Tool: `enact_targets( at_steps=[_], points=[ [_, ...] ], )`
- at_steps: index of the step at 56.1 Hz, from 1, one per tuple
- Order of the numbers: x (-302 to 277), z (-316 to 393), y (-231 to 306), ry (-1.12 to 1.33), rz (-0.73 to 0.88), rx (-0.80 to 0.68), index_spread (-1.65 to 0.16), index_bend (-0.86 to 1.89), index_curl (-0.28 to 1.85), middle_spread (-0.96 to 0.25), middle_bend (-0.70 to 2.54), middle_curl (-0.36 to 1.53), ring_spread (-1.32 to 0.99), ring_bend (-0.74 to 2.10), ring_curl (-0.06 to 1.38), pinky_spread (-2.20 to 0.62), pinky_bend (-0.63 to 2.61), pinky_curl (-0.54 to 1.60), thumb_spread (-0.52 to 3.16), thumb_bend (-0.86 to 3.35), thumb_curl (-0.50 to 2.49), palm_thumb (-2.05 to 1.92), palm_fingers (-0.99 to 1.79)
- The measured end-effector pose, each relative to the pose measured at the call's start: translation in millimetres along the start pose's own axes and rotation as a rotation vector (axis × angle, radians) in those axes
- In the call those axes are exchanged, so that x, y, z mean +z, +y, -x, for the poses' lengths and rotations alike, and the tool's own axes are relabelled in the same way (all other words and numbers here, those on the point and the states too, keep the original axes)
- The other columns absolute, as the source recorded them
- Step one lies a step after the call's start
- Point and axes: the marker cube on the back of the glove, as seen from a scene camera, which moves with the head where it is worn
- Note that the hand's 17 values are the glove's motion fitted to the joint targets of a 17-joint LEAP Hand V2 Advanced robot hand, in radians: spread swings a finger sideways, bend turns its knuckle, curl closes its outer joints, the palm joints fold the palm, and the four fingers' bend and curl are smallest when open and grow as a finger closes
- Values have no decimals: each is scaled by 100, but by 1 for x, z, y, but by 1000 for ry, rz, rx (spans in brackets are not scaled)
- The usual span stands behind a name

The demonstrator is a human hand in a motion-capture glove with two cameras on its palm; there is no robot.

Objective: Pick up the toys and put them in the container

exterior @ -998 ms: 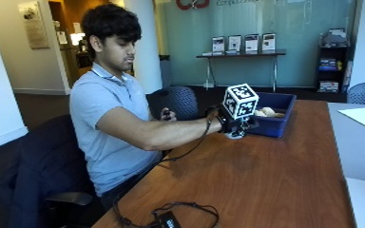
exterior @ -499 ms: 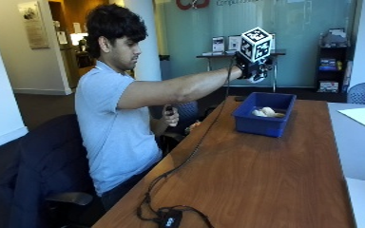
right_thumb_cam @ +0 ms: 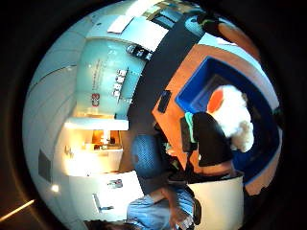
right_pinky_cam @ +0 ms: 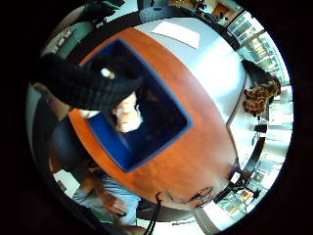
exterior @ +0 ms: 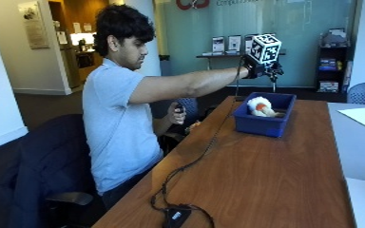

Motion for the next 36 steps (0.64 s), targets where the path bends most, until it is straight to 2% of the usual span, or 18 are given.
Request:
enact_targets(
  at_steps=[15,23,36],
  points=[
    [-24,-43,40,29,-38,16,-32,23,41,2,18,39,-1,46,33,-9,122,38,157,9,43,5,-1],
    [-34,-66,64,36,-70,19,-33,24,42,2,18,38,-1,44,32,-6,117,35,158,9,39,4,1],
    [-24,-109,106,180,-30,13,-33,24,43,1,18,36,-1,42,31,-3,110,33,158,10,35,5,3]
  ],
)
